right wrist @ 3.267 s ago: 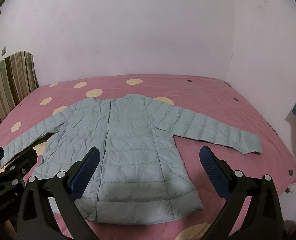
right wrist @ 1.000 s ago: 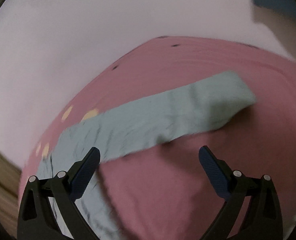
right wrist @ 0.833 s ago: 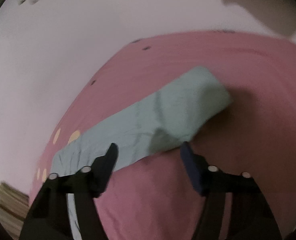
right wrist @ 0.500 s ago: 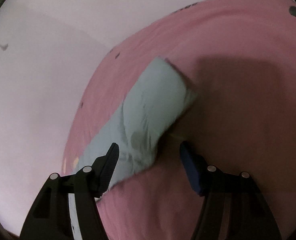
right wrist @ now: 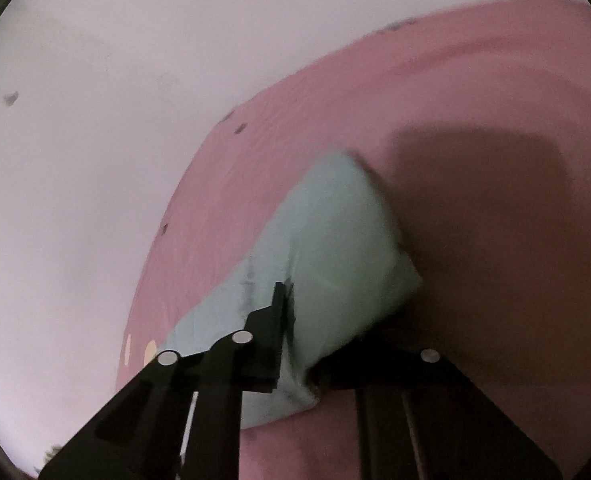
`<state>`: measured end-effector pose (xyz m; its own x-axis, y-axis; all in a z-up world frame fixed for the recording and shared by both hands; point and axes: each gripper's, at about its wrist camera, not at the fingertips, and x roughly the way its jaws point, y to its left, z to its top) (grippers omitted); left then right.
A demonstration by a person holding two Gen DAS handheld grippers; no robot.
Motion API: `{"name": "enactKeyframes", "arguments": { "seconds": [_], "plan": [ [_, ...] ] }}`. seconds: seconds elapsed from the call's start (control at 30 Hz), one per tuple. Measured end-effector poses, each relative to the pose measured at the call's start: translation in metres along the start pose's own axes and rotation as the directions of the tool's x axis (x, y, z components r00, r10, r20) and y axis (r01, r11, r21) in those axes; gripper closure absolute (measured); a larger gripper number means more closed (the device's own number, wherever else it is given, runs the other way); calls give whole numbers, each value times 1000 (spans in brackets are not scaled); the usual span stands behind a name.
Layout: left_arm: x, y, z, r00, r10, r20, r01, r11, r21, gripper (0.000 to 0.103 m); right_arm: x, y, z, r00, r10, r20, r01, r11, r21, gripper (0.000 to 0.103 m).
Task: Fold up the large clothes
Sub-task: 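Grasp the jacket sleeve with the right gripper and fold it across the back, then release the sleeve and lift the right gripper away from the jacket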
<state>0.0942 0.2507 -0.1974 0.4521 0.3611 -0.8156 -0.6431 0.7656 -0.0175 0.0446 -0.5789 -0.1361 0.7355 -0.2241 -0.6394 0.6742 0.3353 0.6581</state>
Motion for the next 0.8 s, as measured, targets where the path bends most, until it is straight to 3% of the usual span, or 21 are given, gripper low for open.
{"name": "enactKeyframes", "arguments": {
  "seconds": [0.13,0.3,0.53,0.8],
  "plan": [
    [2,-1,0,1000,4,-2,-4,1000,3,2,-9,56,-13,998,58,2,-57,989,-134,92],
    [3,-1,-1,1000,9,-5,-9,1000,7,2,-10,155,-61,982,170,-82,-188,922,-338,93],
    [4,0,-1,1000,6,-4,-6,1000,7,2,14,279,-172,925,249,-288,-367,783,-502,93],
    [4,0,-1,1000,7,-5,-7,1000,7,2,28,368,-293,853,216,-476,-496,621,-607,93]
  ]
}}
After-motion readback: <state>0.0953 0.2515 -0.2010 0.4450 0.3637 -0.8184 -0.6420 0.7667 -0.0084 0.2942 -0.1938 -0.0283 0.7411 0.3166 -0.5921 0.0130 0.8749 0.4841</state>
